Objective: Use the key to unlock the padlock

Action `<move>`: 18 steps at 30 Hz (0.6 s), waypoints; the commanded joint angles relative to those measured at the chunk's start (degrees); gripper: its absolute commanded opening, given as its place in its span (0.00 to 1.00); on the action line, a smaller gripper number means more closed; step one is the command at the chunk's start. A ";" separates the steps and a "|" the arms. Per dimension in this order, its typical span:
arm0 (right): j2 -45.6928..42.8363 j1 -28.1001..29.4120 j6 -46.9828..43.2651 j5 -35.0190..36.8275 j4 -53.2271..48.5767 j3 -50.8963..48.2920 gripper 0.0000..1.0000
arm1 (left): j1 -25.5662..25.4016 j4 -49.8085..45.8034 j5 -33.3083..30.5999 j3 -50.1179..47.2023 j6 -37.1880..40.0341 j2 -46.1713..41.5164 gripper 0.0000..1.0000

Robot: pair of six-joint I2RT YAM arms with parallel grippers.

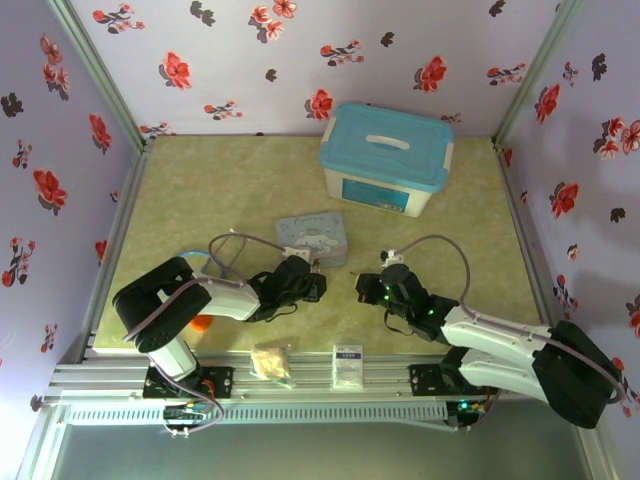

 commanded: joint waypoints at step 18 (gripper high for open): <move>20.67 7.18 20.80 -3.43 21.05 2.38 0.00 | 0.22 25.17 -5.24 -10.39 -17.89 -4.30 0.04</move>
